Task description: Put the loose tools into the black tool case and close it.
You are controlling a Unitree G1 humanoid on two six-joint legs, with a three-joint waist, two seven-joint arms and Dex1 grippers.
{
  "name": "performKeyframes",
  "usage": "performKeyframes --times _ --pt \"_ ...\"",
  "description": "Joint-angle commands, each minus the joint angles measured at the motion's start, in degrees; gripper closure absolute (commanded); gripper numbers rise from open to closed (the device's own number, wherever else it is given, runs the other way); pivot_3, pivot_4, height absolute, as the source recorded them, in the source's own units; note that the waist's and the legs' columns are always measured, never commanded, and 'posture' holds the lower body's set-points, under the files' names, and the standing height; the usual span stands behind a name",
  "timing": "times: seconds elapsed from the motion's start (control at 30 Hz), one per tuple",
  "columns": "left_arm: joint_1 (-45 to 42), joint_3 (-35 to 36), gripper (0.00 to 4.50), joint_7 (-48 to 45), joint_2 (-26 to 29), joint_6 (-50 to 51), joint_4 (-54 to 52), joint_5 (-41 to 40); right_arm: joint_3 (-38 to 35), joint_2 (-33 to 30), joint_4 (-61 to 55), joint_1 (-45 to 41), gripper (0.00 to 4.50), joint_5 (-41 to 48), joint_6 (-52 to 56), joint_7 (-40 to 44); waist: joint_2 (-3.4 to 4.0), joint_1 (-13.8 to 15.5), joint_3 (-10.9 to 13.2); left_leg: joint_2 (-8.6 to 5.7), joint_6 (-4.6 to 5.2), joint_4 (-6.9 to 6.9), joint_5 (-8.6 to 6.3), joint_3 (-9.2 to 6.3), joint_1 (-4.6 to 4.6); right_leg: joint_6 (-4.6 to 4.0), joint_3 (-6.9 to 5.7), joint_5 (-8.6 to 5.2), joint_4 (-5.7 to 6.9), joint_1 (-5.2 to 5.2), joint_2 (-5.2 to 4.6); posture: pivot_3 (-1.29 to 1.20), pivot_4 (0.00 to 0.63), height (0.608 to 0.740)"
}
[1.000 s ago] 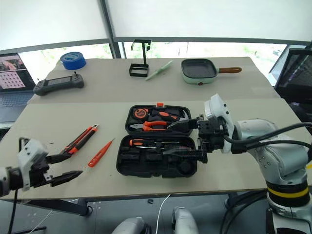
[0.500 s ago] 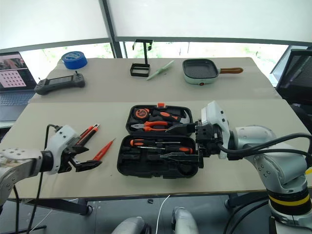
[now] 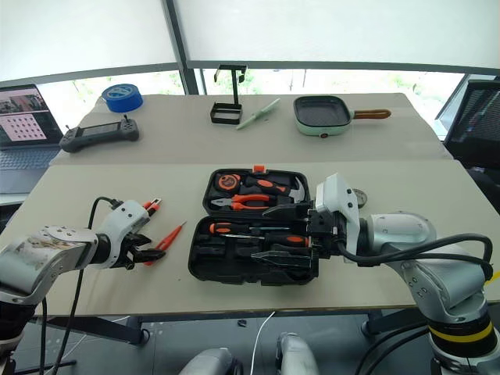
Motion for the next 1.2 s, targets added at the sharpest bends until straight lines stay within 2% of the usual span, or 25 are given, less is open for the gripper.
performKeyframes --times 0.03,0.07,0.13,0.23,0.3,0.37,0.53,0.67,0.73,0.97,1.2 --pt "1.3 -0.7 2.95 -0.4 -0.7 -1.7 2.3 0.7 -1.8 -0.9 -2.1 0.2 0.00 0.8 -1.6 -0.2 0.00 0.0 0.0 0.00 0.01 -0.01 0.00 0.00 0.00 0.00 0.00 0.00 -0.01 0.00 0.00 0.00 0.150 0.740" --pt "0.6 0.3 3.43 -0.6 -1.1 -2.4 3.1 0.5 -1.9 -1.2 -2.0 0.3 0.00 1.0 -1.2 -0.3 0.00 0.0 0.0 0.00 0.01 0.00 0.00 0.00 0.00 0.00 -0.01 0.00 -0.02 0.00 0.00 0.00 0.150 0.740" --pt "-1.3 2.3 4.06 -1.9 -1.5 -4.4 5.0 -0.2 -2.2 -2.1 -1.8 0.8 0.00 1.4 -0.4 -0.1 0.00 0.1 0.0 0.00 0.01 0.00 0.00 0.00 0.00 0.00 -0.01 0.00 -0.01 0.00 0.00 0.00 0.150 0.740" --pt "-5.1 3.5 4.09 -9.4 -0.5 -14.1 6.4 -1.1 -3.0 -4.8 -1.6 2.5 0.00 3.1 0.9 1.9 -0.06 0.3 0.0 0.00 0.01 0.04 0.01 -0.03 -0.08 0.00 -0.05 0.00 0.00 -0.02 -0.01 0.00 0.150 0.740" --pt "-8.8 2.6 4.09 -17.8 0.7 -25.3 7.2 -0.6 -3.7 -6.3 -1.8 3.8 0.00 3.3 0.5 2.3 -0.19 0.4 0.1 0.00 0.01 0.07 0.01 -0.07 -0.15 0.00 -0.10 0.00 -0.02 -0.04 -0.01 0.00 0.150 0.740" --pt "-12.1 0.2 4.09 -25.7 2.0 -30.4 7.6 -0.8 -3.8 -6.8 -1.6 4.5 0.00 1.9 -0.7 1.7 -0.25 0.2 0.1 0.00 0.01 0.23 0.00 -0.08 -0.33 -0.01 -0.19 0.01 -0.03 -0.13 -0.03 0.00 0.150 0.740" --pt "-23.0 -12.7 4.09 -37.4 -1.4 -43.5 13.8 8.0 -3.6 -6.7 -1.3 5.3 0.00 0.8 -1.6 0.5 -0.25 0.0 0.1 -0.02 0.01 0.29 0.01 0.01 -0.31 -0.01 -0.21 0.01 -0.06 -0.07 -0.09 0.00 0.150 0.740" --pt "-28.2 -20.5 4.09 -43.1 -6.0 -45.9 17.6 12.5 -3.7 -6.3 -2.7 6.6 0.00 0.5 -1.8 -1.1 -0.27 0.0 0.1 0.00 0.03 0.42 0.01 0.00 -0.39 -0.05 -0.21 0.04 -0.01 -0.06 -0.07 0.00 0.150 0.740" --pt "-29.7 -23.3 4.09 -45.0 -7.5 -43.5 18.9 13.9 -3.9 -6.1 -3.6 7.4 0.00 0.3 -1.9 -2.1 -0.28 0.1 0.2 0.01 0.04 0.44 0.02 -0.02 -0.43 -0.05 -0.21 0.04 -0.02 -0.08 -0.07 0.00 0.150 0.740" --pt "-32.1 -27.4 4.09 -45.8 -11.0 -40.2 23.6 19.1 -5.9 -5.5 -6.3 10.8 0.00 1.4 -1.7 -5.5 -0.29 0.1 0.2 0.05 0.20 0.56 -0.03 -0.08 -0.56 -0.03 -0.21 0.05 -0.01 -0.11 -0.03 0.00 0.150 0.740" --pt "-33.2 -29.4 4.09 -46.1 -12.2 -38.3 25.6 23.1 -6.0 -5.2 -7.0 11.6 0.00 1.1 -2.2 -6.9 -0.29 0.2 0.2 0.06 0.43 0.77 -0.15 -0.09 -0.65 0.06 -0.20 0.09 -0.01 -0.11 -0.02 0.00 0.150 0.740"
